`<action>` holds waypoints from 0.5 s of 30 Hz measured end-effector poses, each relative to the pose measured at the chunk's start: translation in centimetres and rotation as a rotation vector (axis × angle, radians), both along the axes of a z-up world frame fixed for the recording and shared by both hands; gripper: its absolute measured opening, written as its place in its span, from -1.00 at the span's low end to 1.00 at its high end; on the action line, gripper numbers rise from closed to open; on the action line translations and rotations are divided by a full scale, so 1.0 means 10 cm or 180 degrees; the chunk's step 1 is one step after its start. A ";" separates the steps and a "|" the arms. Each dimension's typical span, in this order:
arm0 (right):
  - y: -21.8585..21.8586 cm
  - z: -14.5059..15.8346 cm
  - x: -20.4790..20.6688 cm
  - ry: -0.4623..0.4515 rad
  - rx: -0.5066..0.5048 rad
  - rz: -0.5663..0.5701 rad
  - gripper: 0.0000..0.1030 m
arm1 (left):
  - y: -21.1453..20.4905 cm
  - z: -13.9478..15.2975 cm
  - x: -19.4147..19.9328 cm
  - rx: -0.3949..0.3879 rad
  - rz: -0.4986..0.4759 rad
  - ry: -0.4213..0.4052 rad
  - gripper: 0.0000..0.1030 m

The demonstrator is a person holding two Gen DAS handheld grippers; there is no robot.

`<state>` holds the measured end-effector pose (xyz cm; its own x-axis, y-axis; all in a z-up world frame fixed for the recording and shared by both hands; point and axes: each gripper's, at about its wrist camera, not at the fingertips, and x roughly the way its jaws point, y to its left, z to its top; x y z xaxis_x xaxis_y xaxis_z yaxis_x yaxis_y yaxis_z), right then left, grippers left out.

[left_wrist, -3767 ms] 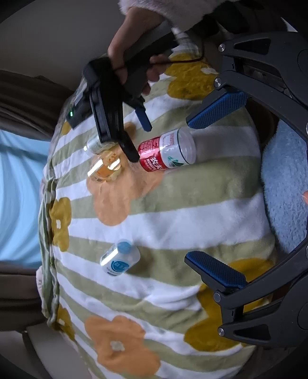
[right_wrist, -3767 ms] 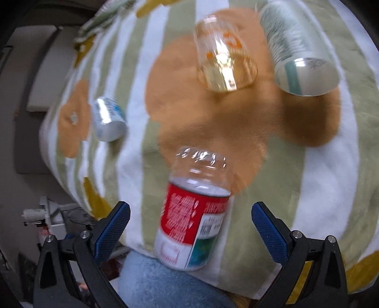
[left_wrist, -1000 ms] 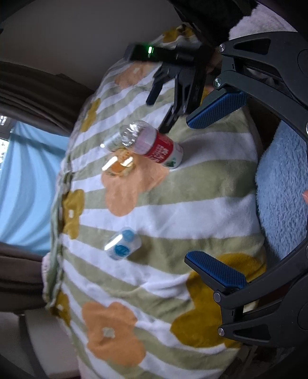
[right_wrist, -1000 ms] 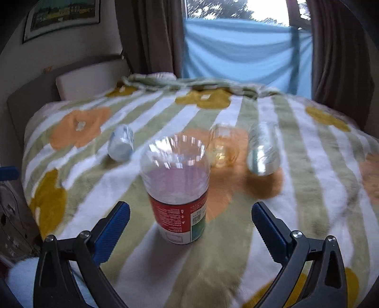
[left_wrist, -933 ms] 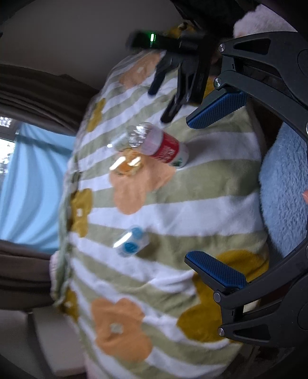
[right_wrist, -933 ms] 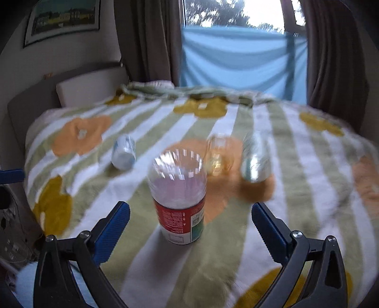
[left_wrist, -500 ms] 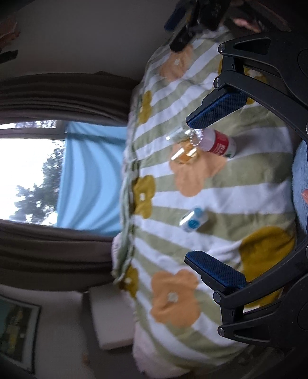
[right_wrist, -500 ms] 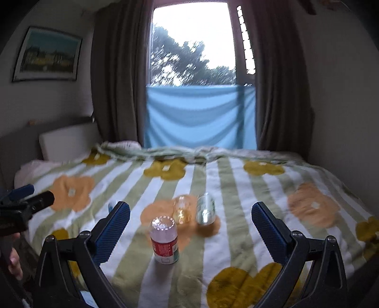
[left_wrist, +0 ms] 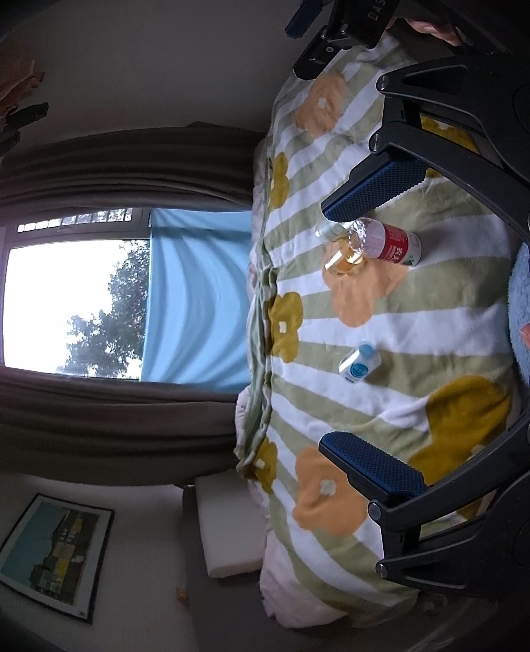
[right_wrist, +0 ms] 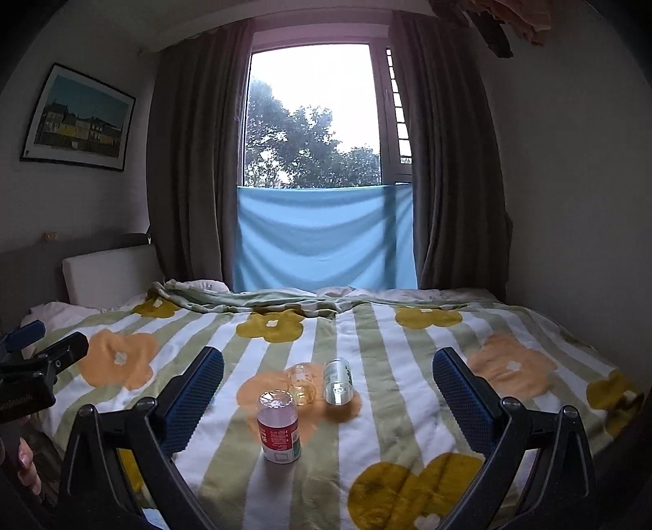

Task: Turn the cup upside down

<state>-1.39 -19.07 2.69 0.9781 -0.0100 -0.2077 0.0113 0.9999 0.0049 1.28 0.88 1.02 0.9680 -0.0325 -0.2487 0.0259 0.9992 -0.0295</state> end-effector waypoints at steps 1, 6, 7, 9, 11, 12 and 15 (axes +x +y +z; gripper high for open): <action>0.00 0.01 -0.01 -0.0005 0.0003 -0.0010 0.99 | 0.01 0.01 -0.01 0.0003 0.0005 -0.0002 0.99; 0.00 0.00 -0.04 -0.0008 -0.0007 -0.0029 0.99 | 0.01 0.01 -0.04 -0.0010 0.0001 -0.0007 0.99; 0.00 -0.01 -0.04 -0.0005 -0.0006 -0.0035 0.99 | 0.00 0.01 -0.04 -0.0006 -0.0002 -0.0009 0.99; -0.01 0.00 -0.06 -0.0003 -0.0003 -0.0041 0.99 | 0.00 0.01 -0.04 0.0001 0.0005 -0.0008 0.99; -0.01 0.00 -0.07 -0.0008 0.0000 -0.0051 0.99 | 0.00 0.01 -0.05 0.0024 0.0017 -0.0025 0.99; -0.02 0.00 -0.07 -0.0007 -0.0001 -0.0058 0.99 | 0.00 0.02 -0.06 0.0024 0.0014 -0.0028 0.99; -0.03 0.01 -0.07 -0.0002 -0.0012 -0.0080 0.99 | -0.01 0.02 -0.06 0.0018 0.0004 -0.0025 0.99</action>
<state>-2.13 -19.35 2.75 0.9777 -0.0353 -0.2071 0.0363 0.9993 0.0010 0.68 0.81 1.24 0.9700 -0.0301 -0.2412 0.0250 0.9994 -0.0238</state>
